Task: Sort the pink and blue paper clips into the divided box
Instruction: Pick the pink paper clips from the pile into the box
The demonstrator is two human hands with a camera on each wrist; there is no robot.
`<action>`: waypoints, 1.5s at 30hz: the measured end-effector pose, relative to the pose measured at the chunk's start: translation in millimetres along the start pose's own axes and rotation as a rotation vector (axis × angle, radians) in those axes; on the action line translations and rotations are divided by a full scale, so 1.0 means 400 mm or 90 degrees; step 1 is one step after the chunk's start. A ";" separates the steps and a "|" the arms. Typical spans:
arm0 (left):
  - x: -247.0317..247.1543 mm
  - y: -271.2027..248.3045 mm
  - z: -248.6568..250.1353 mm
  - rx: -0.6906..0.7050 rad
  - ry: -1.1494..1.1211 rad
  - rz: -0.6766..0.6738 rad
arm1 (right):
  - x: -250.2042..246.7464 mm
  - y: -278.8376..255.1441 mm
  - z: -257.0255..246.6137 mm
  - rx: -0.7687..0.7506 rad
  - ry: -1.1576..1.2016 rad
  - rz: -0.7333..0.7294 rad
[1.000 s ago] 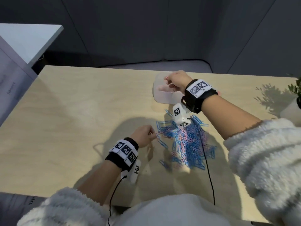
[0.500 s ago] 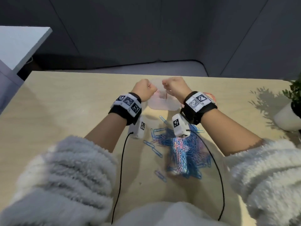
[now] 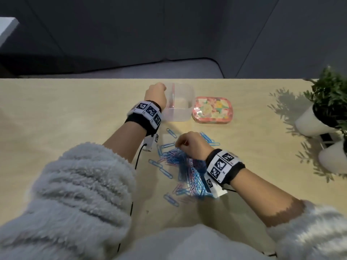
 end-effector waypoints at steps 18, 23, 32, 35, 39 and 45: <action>0.174 -0.379 -0.214 0.061 0.056 -0.163 | 0.023 0.004 0.053 0.032 -0.101 0.155; 0.168 -0.376 -0.215 0.101 0.110 -0.196 | 0.040 -0.022 0.045 0.057 0.177 0.064; 0.158 -0.402 -0.230 0.185 0.092 -0.203 | 0.077 -0.047 0.040 -0.004 -0.182 -0.014; 0.151 -0.411 -0.237 0.179 0.037 -0.187 | 0.049 -0.051 0.067 0.041 -0.124 0.038; 0.148 -0.415 -0.249 0.191 0.024 -0.197 | 0.054 -0.070 0.041 -0.055 -0.155 0.031; 0.148 -0.405 -0.250 0.223 0.116 -0.226 | 0.103 -0.076 0.017 -0.069 -0.275 -0.025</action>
Point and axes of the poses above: each hand's wrist, its own y-axis towards the middle knuckle, its own x-axis out of the palm, z = x × y, the point moved 2 cm from there along y, towards the middle knuckle
